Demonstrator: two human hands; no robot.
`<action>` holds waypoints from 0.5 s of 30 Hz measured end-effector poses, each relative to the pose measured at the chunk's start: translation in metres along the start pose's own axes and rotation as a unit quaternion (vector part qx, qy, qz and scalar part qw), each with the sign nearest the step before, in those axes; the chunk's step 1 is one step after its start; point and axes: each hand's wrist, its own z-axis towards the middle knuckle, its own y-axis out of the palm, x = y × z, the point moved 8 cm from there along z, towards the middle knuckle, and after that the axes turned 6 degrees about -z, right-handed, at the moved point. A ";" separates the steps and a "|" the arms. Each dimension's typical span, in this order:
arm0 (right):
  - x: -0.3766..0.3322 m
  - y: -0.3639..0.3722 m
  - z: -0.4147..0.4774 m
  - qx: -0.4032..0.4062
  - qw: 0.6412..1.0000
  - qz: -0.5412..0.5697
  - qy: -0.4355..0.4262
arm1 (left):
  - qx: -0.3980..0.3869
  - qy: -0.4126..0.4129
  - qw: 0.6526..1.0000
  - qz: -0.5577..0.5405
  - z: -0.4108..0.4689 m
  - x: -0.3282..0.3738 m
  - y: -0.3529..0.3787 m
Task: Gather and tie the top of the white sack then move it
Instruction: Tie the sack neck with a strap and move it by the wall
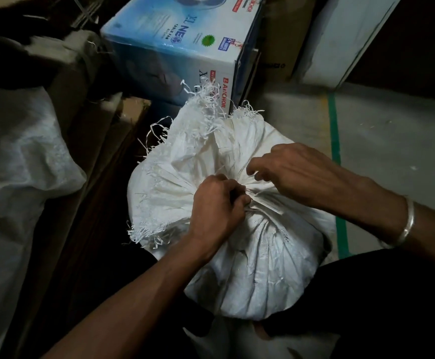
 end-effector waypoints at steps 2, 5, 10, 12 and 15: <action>-0.004 -0.005 0.001 0.006 0.999 -0.033 -0.023 | 0.008 -0.016 1.000 -0.010 0.000 -0.002 -0.002; -0.004 -0.011 0.002 0.014 0.996 -0.075 -0.047 | 0.035 -0.040 0.998 -0.040 0.000 -0.006 -0.008; -0.007 -0.001 0.001 -0.038 0.991 -0.120 -0.054 | 0.032 -0.036 0.997 -0.051 0.000 -0.009 -0.005; -0.009 0.000 0.003 -0.042 0.989 -0.130 -0.058 | 0.033 -0.040 0.997 -0.056 0.000 -0.011 -0.003; -0.012 0.000 0.006 -0.038 0.988 -0.136 -0.066 | 0.034 -0.040 0.997 -0.059 0.001 -0.012 -0.003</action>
